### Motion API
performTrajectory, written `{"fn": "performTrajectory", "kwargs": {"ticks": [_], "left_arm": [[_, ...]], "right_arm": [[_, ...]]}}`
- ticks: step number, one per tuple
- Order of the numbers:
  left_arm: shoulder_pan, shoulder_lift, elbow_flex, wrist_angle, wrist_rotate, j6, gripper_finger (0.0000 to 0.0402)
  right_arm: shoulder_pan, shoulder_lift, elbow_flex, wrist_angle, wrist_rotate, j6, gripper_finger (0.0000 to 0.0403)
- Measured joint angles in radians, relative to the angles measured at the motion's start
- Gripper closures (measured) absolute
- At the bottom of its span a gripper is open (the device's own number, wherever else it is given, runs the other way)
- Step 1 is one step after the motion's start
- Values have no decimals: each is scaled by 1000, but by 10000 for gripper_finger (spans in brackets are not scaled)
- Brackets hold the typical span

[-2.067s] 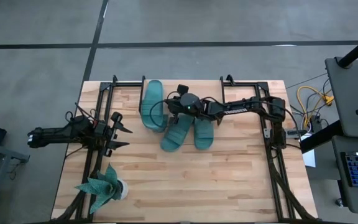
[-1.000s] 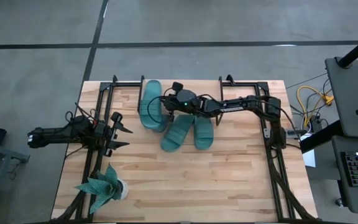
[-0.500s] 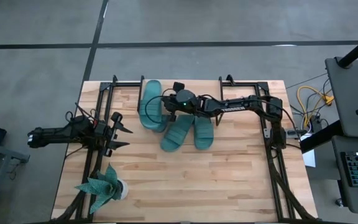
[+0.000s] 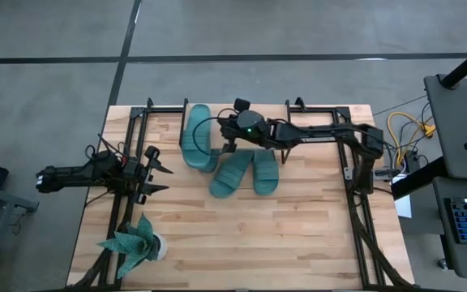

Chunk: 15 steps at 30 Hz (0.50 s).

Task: Pick and place slides into the shelf
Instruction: Put the blue slipper on the shelf

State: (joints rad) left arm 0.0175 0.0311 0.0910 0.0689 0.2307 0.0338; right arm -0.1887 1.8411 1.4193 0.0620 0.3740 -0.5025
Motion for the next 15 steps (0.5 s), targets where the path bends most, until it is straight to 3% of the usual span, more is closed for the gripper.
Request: {"fn": "performTrajectory", "kwargs": {"ticks": [10,15], "left_arm": [[0,0,0,4,0,0,191],[0,1,0,5,0,0,191]], "right_arm": [[175,-194,-73,-128,135,23,394],[290,-290,-152,-143,259,24,394]]}}
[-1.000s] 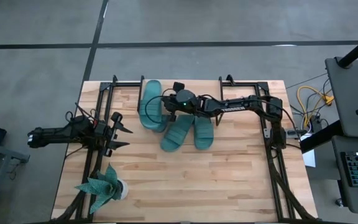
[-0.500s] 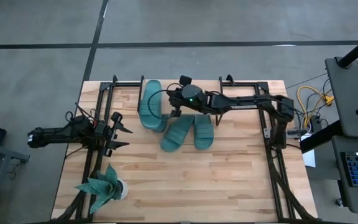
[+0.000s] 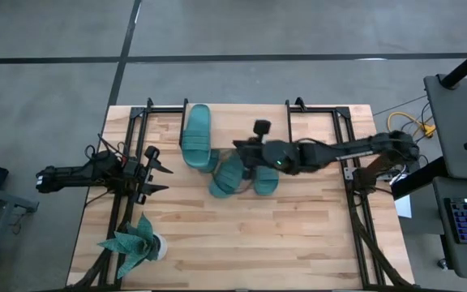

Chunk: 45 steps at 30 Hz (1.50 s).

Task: Pick and place slides into the shelf
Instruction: Put the blue slipper on the shelf

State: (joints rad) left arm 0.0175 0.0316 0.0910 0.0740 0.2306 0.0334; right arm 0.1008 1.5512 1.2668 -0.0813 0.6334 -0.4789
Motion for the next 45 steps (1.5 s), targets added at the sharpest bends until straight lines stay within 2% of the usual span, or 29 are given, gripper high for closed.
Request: {"fn": "performTrajectory", "kwargs": {"ticks": [6,14,21,28,35,40,45], "left_arm": [[0,0,0,8,0,0,191],[0,3,0,21,0,0,191],[0,3,0,21,0,0,191],[0,4,0,23,0,0,191],[0,4,0,22,0,0,191],[0,4,0,22,0,0,191],[0,5,0,22,0,0,191]], "right_arm": [[128,-89,-115,-23,132,47,394],[245,-185,-262,-15,215,144,394],[311,-206,-306,-3,270,158,388],[363,-198,-297,-34,269,122,322],[398,-193,-291,-43,342,124,248],[403,-193,-291,-43,347,133,222],[405,-193,-291,-45,346,139,216]]}}
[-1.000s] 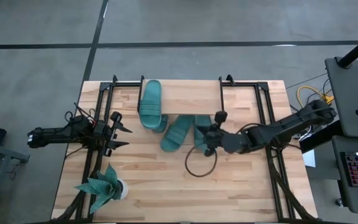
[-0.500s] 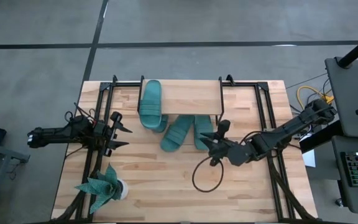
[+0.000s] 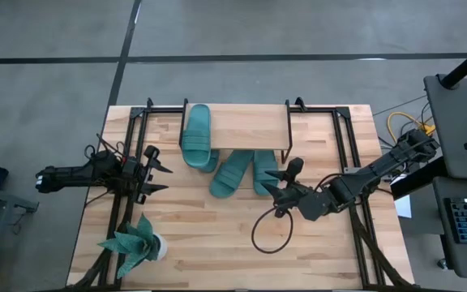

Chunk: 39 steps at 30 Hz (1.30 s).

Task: Pick and place slides into the shelf
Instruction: Put the blue slipper on the shelf

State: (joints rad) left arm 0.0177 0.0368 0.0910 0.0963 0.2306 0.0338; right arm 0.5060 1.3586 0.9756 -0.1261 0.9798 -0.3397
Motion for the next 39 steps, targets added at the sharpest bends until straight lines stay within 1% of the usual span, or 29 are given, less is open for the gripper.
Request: {"fn": "performTrajectory", "kwargs": {"ticks": [7,10,15,19,25,33,39], "left_arm": [[0,0,0,0,0,0,191],[0,0,-1,0,0,0,191],[0,0,-1,0,0,0,191],[0,0,-1,0,0,0,191],[0,0,-1,0,0,0,191],[0,0,-1,0,0,0,191],[0,0,-1,0,0,0,191]], "right_arm": [[24,0,-1,-64,-19,33,218],[37,0,-1,-117,-31,92,219],[40,0,-28,-150,-118,218,221],[40,0,-78,-151,-124,276,221],[40,1,-166,-133,-124,337,222],[40,2,-270,-3,-123,348,234],[40,19,-298,14,-121,366,241]]}}
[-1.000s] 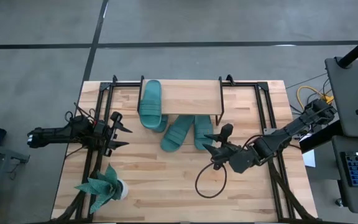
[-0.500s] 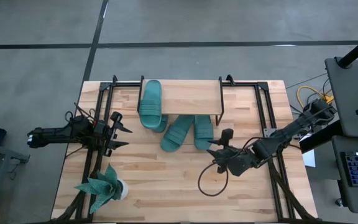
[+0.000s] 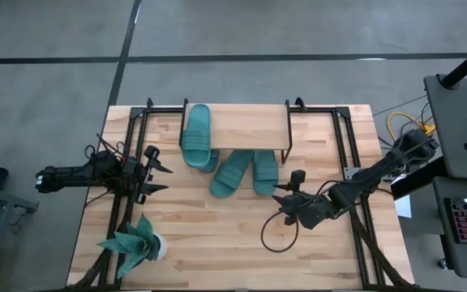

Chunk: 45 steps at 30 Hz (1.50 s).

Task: Pick and place slides into the shelf
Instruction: Put the blue slipper on the shelf

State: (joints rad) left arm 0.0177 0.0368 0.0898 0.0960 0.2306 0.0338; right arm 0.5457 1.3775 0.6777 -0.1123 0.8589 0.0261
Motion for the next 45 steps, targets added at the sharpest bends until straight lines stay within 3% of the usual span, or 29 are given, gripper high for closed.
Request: {"fn": "performTrajectory", "kwargs": {"ticks": [13,17,35,45], "left_arm": [[0,2,-2,1,0,0,191],[0,2,-2,0,0,0,191],[0,2,-4,1,0,0,191],[0,2,-5,2,0,0,191]], "right_arm": [[-1,188,1,41,9,1,250],[-1,227,1,42,66,25,253],[-5,341,2,45,213,27,275],[-34,360,3,46,218,34,275]]}}
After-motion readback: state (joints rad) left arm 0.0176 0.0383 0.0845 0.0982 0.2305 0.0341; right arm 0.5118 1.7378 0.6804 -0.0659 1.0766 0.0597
